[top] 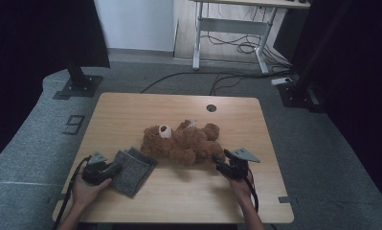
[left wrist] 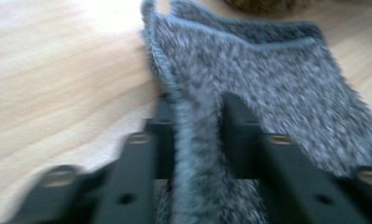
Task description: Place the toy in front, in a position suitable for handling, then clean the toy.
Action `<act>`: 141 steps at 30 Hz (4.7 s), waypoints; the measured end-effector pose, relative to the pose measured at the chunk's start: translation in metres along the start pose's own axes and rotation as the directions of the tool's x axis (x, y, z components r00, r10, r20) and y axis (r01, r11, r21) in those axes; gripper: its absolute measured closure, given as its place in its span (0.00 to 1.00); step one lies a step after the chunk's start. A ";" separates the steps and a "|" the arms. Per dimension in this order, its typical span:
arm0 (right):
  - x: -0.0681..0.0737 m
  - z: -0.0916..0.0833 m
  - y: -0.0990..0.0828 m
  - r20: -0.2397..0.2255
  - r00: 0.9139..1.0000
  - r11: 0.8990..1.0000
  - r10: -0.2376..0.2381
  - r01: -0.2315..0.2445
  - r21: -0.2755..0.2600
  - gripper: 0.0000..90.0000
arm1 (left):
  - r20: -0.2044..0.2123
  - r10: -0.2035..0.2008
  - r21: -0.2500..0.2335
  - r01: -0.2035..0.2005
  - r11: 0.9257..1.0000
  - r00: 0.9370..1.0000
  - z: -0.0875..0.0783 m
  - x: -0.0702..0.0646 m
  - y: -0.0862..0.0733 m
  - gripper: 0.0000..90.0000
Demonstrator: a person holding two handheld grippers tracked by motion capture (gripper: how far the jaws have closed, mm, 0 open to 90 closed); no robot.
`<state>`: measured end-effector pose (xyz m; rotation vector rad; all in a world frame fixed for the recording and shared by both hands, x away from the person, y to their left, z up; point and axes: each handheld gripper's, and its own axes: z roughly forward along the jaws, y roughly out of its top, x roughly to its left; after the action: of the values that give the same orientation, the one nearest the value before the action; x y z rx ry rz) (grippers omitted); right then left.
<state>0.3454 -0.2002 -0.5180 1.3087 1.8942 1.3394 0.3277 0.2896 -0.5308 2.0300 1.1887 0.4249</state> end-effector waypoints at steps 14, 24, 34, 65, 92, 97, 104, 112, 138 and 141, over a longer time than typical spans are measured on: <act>-0.001 0.000 -0.001 0.000 1.000 1.000 0.004 -0.004 0.004 0.47 | -0.014 -0.006 -0.102 0.005 0.995 1.000 -0.017 -0.031 0.022 0.30; -0.001 0.000 -0.001 0.000 1.000 1.000 0.004 -0.004 0.005 0.46 | 0.085 0.033 -0.086 -0.026 0.996 0.996 -0.016 -0.054 0.023 0.30; -0.001 -0.001 -0.001 -0.001 1.000 1.000 0.004 -0.004 0.006 0.46 | 0.110 0.057 0.064 -0.064 0.996 0.992 0.030 -0.073 0.015 0.20; -0.002 -0.003 0.000 0.002 1.000 1.000 0.006 -0.006 -0.001 0.45 | 0.065 0.052 -0.008 -0.052 0.999 0.996 0.022 -0.045 0.014 0.85; -0.003 -0.005 0.000 -0.038 0.999 1.000 0.011 -0.010 0.007 0.37 | 0.216 0.027 -0.294 0.038 0.955 0.976 -0.041 -0.052 0.061 0.85; -0.005 -0.001 -0.001 -0.040 0.999 1.000 0.022 -0.021 0.014 0.36 | 0.234 0.046 -0.309 0.029 0.951 0.971 -0.040 -0.061 0.073 0.85; -0.006 0.003 -0.001 -0.060 0.998 0.999 0.028 -0.027 0.016 0.37 | 0.249 0.078 -0.328 0.008 0.945 0.965 -0.035 -0.074 0.090 0.85; -0.005 0.004 -0.001 -0.085 0.996 1.000 0.021 -0.021 0.009 0.50 | 0.268 0.109 -0.315 -0.020 0.949 0.957 -0.016 -0.089 0.110 0.85; -0.001 0.001 -0.001 -0.103 0.995 1.000 -0.016 0.014 -0.016 0.69 | 0.346 0.181 -0.247 -0.097 0.964 0.921 0.052 -0.153 0.169 0.84; -0.001 0.001 -0.001 -0.106 0.994 1.000 -0.013 0.012 -0.017 0.70 | 0.360 0.201 -0.227 -0.124 0.966 0.911 0.064 -0.166 0.169 0.84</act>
<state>0.3463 -0.2013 -0.5192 1.2385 1.9540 1.4405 0.3833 0.0701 -0.4377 1.9302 0.7133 0.2042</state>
